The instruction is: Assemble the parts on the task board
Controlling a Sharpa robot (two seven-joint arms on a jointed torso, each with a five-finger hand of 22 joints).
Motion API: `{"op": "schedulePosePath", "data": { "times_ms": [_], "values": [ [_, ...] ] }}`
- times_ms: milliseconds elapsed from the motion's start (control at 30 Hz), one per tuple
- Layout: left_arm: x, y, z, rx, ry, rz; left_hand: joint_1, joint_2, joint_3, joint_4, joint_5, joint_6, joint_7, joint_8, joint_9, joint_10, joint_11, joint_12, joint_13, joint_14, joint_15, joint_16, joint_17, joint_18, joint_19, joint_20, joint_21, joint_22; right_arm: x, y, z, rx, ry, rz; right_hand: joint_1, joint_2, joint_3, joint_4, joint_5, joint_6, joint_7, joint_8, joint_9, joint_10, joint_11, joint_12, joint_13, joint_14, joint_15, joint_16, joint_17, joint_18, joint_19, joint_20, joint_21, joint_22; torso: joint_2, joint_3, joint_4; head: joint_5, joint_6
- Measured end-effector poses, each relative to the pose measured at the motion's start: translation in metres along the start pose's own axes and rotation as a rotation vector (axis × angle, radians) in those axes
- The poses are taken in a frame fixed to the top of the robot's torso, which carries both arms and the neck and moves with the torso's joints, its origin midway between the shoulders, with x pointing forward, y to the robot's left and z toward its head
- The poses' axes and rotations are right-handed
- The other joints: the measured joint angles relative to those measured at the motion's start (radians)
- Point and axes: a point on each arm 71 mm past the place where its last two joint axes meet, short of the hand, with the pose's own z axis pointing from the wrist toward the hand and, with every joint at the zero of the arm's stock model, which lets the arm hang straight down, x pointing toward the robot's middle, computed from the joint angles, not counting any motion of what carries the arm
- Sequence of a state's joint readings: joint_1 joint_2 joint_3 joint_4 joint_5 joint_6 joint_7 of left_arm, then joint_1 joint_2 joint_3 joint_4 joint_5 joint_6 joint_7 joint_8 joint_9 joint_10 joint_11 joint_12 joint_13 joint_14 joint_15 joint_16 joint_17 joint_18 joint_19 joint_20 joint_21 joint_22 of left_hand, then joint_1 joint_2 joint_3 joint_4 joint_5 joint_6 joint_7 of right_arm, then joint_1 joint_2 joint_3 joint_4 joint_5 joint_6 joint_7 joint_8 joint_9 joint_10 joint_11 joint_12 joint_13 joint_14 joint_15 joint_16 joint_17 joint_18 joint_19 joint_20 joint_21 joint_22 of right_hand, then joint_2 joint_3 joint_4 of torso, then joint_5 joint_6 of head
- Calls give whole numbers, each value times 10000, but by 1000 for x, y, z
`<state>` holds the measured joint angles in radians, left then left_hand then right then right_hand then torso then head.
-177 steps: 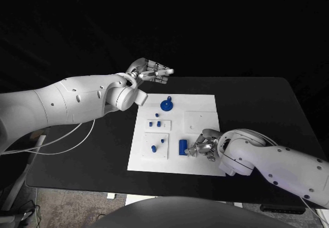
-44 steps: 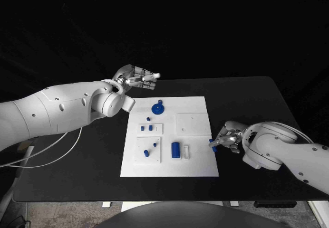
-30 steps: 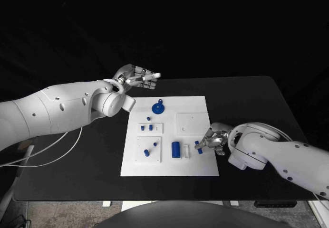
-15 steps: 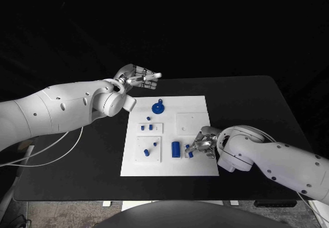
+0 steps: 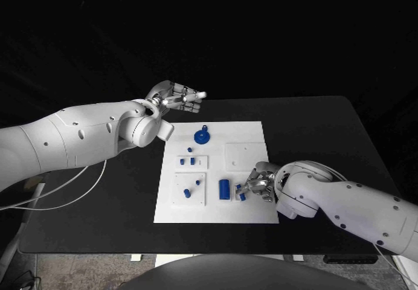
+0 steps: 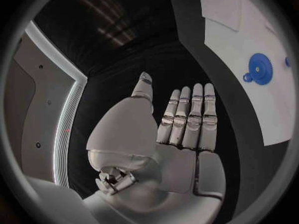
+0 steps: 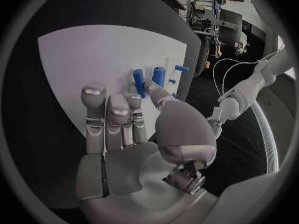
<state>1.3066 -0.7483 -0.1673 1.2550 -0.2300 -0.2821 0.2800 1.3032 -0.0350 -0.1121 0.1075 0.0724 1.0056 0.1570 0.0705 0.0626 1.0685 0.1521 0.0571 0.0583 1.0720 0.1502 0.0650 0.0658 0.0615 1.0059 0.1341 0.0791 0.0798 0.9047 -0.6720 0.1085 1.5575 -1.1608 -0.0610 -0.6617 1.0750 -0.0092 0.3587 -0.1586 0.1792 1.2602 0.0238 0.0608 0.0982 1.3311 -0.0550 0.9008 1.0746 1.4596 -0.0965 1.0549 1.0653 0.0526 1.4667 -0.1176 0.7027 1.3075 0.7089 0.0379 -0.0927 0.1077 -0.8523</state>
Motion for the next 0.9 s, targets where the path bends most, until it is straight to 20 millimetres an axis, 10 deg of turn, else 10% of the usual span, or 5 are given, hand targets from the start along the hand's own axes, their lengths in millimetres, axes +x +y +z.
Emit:
{"op": "schedulePosePath", "data": {
  "times_ms": [667,900],
  "values": [
    [0,0,0,-20,1,-1,0,0,26,86,0,0,0,0,0,0,0,0,0,0,0,0,0,0,0,0,0,0,1,2,2,-7,-92,76,-28,27,-90,88,-9,-2,2,0,16,-2,3,0,10,0,0,0,-20,1,0,0,0,0,-6,-4,-6,69,11],
    [-1,0,0,-32,3,-2,0,0,26,86,0,0,0,0,0,0,0,0,0,0,0,0,0,0,0,0,0,0,1,2,2,24,-106,88,-437,-196,-777,779,-168,0,1,58,-37,0,4,-80,-2,0,0,0,-51,1,0,0,-61,-1,-6,-7,-6,82,5]
  ]
}}
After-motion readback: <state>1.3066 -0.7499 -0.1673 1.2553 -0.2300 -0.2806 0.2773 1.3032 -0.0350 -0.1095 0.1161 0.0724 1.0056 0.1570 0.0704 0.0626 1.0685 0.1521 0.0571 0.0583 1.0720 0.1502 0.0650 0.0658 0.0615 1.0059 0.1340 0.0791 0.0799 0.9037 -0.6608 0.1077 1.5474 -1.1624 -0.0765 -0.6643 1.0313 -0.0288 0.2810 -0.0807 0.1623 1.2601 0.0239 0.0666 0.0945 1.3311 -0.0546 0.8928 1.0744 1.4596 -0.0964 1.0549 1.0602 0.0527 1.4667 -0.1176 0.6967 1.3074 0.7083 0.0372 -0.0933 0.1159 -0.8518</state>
